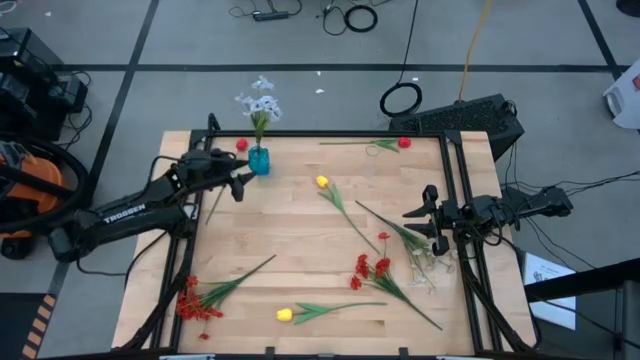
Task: Sort flowers into vase by color
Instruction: Put the top yellow flower into the blue vase
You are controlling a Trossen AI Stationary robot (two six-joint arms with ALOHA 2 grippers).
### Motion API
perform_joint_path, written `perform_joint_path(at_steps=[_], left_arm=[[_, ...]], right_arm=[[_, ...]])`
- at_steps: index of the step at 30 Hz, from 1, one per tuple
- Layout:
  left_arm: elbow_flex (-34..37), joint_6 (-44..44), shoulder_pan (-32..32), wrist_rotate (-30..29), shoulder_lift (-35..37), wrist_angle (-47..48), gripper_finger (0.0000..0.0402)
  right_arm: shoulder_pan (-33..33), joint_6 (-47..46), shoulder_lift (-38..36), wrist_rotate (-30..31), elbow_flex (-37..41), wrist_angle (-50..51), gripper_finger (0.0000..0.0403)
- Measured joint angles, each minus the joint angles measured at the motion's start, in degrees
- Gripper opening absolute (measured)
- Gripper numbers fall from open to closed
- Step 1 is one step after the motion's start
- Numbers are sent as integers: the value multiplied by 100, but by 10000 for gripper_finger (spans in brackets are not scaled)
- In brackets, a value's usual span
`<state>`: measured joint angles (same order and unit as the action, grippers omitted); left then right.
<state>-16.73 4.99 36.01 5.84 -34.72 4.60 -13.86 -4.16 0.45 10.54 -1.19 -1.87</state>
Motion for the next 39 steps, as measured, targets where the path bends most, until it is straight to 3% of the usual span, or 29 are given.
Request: perform_joint_path(at_steps=[20,28,39], left_arm=[[19,1487,-2928,-1879,-219,357,238],[28,2136,-3647,-2493,-1055,336,238],[35,2615,-3927,-2699,-2224,-212,238]], right_arm=[[0,-389,0,92,0,-10,118],[2,-370,10,1503,0,-138,118],[2,-442,825,2446,-157,-442,118]])
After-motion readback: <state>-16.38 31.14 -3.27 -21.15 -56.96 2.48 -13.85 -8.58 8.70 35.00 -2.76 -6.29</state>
